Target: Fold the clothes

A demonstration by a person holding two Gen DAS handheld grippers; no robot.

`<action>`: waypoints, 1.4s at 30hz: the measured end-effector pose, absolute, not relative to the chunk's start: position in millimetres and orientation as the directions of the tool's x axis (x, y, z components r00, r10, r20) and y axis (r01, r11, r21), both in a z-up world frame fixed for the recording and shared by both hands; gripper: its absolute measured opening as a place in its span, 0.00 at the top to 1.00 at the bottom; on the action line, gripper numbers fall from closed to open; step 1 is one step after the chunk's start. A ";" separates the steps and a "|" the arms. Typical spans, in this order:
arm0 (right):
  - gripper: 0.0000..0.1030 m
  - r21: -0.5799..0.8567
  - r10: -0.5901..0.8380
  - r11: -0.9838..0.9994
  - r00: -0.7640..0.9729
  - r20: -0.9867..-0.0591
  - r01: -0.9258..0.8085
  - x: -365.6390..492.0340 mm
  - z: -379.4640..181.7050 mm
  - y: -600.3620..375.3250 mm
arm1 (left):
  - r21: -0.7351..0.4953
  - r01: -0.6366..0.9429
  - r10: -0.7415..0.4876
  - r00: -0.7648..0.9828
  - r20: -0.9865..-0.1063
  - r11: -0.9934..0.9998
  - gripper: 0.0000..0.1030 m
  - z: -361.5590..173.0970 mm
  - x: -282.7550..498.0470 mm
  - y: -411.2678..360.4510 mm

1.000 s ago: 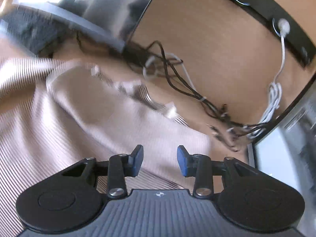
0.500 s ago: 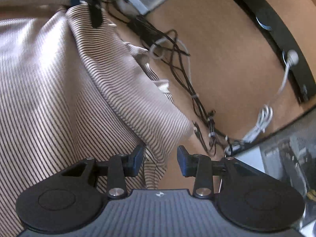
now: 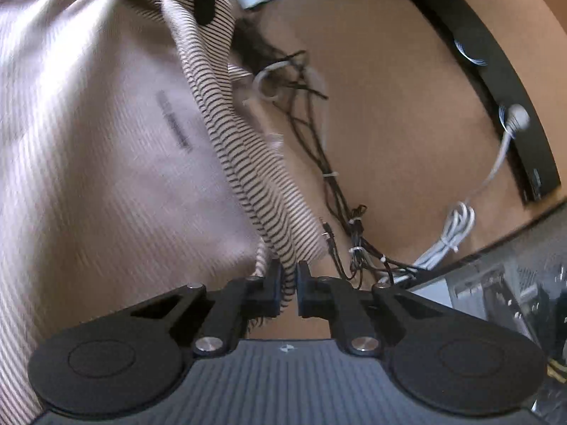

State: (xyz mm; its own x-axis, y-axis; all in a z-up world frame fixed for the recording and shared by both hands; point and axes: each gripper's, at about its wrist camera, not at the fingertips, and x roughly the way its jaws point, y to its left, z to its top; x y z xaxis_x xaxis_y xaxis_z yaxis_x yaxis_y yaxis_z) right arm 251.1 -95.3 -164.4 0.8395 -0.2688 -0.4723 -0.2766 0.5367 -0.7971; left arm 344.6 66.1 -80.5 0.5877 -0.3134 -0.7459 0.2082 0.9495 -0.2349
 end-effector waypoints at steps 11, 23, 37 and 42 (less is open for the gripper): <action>0.71 -0.400 -0.107 0.899 0.794 -0.598 -0.180 247.2 -86.3 -87.3 | -0.476 0.130 -0.457 0.577 -0.677 0.870 0.30 -32.7 289.7 174.1; 0.66 0.717 0.683 0.692 0.398 -0.613 -0.083 257.8 -114.0 62.4 | -0.436 -0.052 -0.282 0.693 -0.664 0.898 0.09 -1.9 205.8 334.3; 0.94 0.545 0.560 0.810 0.561 -0.610 -0.217 286.4 -83.2 103.3 | -0.472 -0.002 -0.333 0.706 -0.625 0.882 0.05 5.2 193.9 334.3; 1.00 0.303 0.306 0.941 0.763 -0.569 -0.151 286.9 -3.8 10.0 | -0.524 0.060 -0.421 0.675 -0.606 0.850 0.04 -2.6 208.2 306.9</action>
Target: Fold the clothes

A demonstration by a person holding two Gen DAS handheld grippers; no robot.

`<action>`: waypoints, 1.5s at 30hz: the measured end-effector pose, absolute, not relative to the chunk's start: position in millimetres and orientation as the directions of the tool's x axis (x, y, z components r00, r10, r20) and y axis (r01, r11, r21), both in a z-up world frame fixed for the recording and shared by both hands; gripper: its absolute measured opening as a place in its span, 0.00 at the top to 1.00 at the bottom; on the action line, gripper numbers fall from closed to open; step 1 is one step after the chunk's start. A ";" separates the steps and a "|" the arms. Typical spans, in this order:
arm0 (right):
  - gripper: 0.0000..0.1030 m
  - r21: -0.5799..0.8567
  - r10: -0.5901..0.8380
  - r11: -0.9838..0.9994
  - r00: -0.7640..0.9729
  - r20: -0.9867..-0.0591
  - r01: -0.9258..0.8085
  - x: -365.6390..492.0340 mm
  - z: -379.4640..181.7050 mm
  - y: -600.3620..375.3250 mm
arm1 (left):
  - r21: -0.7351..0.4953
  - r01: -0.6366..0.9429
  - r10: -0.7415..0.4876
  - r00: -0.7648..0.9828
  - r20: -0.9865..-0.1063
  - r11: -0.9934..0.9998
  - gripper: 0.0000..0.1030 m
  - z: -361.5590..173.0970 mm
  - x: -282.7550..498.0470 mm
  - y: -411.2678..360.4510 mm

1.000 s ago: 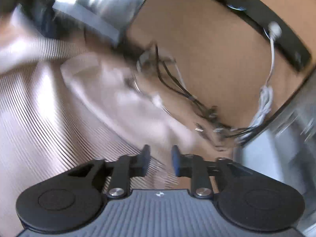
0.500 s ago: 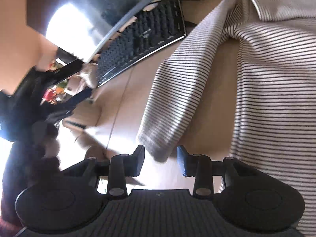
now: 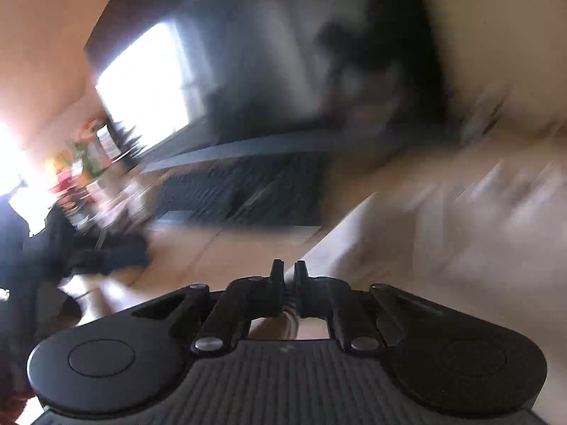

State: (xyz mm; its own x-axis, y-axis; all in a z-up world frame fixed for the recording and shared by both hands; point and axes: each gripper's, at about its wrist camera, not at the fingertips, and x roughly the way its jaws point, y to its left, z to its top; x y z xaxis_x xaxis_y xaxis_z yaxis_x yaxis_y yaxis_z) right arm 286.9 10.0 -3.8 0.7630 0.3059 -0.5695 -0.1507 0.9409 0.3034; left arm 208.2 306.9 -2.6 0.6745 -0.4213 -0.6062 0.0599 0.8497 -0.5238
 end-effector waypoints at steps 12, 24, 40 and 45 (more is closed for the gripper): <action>0.74 0.608 0.447 0.789 0.595 -0.668 0.090 259.0 -32.5 -102.4 | -0.593 0.146 -0.556 0.573 -0.602 0.792 0.03 -32.3 250.2 203.9; 0.96 0.736 0.680 0.676 0.425 -0.598 -0.045 292.6 -106.6 -2.6 | -0.549 0.019 -0.411 0.684 -0.602 0.836 0.02 -18.1 244.1 217.4; 0.96 0.305 0.165 0.952 0.793 -0.587 0.028 318.8 -9.3 -198.1 | -0.600 0.161 -0.564 0.589 -0.579 0.784 0.00 -41.6 294.0 110.6; 0.96 0.248 0.105 0.964 0.719 -0.687 0.096 326.7 -52.4 -206.9 | -0.580 0.151 -0.564 0.519 -0.643 0.800 0.00 -67.8 308.8 91.5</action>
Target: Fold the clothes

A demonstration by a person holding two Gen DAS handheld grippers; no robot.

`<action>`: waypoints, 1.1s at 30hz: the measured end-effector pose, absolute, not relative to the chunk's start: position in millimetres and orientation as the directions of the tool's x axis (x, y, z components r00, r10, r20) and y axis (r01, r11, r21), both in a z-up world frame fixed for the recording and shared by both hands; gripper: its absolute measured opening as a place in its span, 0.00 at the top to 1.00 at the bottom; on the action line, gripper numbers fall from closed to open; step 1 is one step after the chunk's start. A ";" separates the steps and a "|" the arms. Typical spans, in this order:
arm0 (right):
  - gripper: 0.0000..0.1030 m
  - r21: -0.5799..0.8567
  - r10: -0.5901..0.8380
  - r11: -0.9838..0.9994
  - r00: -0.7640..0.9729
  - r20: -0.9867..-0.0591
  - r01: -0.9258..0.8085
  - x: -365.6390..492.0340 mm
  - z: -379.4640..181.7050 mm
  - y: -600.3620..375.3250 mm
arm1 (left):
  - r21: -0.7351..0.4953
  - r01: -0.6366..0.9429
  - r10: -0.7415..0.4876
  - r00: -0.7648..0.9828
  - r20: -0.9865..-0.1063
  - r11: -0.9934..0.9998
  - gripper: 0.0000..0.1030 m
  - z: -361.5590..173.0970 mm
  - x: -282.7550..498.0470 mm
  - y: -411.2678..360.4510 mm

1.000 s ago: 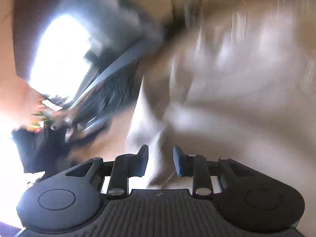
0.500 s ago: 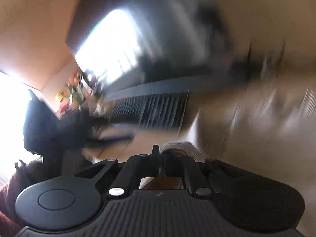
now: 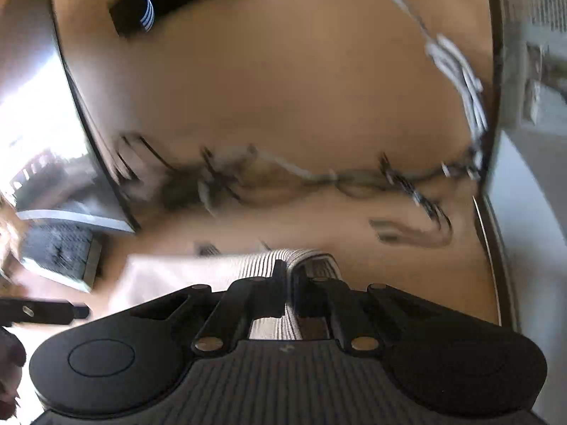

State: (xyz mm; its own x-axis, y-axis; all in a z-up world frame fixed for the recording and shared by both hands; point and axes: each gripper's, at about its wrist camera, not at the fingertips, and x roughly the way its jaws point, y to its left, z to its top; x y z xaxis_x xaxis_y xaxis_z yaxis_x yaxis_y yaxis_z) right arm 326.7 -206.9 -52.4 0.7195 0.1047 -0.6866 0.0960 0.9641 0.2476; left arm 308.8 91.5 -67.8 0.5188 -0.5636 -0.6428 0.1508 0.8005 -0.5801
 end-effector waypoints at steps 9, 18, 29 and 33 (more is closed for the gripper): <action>0.79 0.134 -0.036 0.971 0.676 -0.736 0.197 310.9 -93.0 -209.6 | -0.564 0.121 -0.552 0.447 -0.704 0.817 0.00 -95.1 323.0 83.9; 0.22 0.350 0.134 0.932 0.804 -0.579 0.096 289.2 -49.0 -187.4 | -0.597 0.145 -0.590 0.448 -0.672 0.789 0.00 -85.5 323.3 75.1; 0.00 0.611 0.284 0.769 0.755 -0.591 0.189 303.4 -109.1 -205.4 | -0.620 0.062 -0.563 0.497 -0.660 0.782 0.00 -99.4 318.1 76.6; 0.00 0.572 0.287 0.800 0.722 -0.629 0.180 311.6 -107.1 -199.0 | -0.590 0.060 -0.535 0.503 -0.679 0.805 0.00 -95.2 316.2 70.8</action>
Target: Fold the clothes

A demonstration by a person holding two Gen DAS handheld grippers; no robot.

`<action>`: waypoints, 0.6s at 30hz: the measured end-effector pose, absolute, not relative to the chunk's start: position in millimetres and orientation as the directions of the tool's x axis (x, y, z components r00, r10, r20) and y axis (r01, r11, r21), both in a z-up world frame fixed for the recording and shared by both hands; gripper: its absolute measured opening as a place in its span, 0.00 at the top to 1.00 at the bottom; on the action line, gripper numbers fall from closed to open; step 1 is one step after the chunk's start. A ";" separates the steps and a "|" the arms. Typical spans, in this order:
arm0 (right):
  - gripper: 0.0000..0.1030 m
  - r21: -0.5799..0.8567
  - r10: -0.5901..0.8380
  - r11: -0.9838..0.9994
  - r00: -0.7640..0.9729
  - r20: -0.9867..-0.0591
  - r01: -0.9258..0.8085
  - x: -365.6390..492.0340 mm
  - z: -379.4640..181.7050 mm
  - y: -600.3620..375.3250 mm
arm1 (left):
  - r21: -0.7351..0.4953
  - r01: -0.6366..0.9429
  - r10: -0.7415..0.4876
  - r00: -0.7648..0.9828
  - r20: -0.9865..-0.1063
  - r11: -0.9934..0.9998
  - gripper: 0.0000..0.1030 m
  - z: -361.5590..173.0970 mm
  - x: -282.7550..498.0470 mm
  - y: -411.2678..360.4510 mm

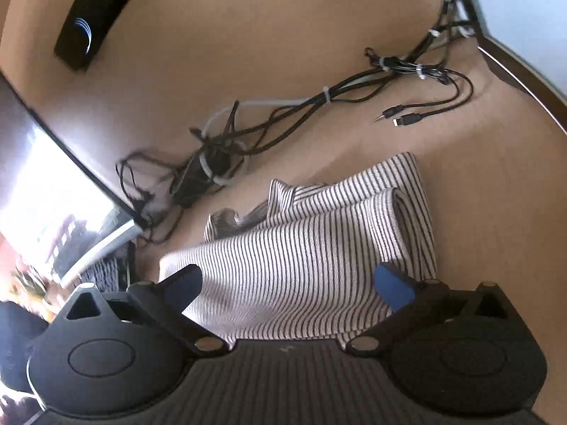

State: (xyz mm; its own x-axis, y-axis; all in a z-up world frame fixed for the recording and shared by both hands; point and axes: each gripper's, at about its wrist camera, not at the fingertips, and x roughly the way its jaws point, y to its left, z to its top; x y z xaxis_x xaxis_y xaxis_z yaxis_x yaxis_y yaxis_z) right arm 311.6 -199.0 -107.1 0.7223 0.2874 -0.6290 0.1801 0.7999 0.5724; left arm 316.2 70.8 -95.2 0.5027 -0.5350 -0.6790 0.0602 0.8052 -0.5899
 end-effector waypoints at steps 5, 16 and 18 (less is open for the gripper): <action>0.12 0.362 0.104 0.919 0.786 -0.610 0.159 289.8 -73.8 -189.4 | -0.574 0.089 -0.534 0.502 -0.680 0.814 0.00 -83.3 312.3 66.1; 0.96 0.187 0.035 0.976 0.767 -0.641 0.112 307.6 -85.2 -180.0 | -0.576 0.146 -0.557 0.524 -0.644 0.804 0.00 -75.0 312.1 56.1; 0.96 0.179 0.033 0.980 0.811 -0.585 0.090 303.8 -64.7 -178.4 | -0.580 0.173 -0.570 0.537 -0.623 0.796 0.00 -68.7 313.1 54.7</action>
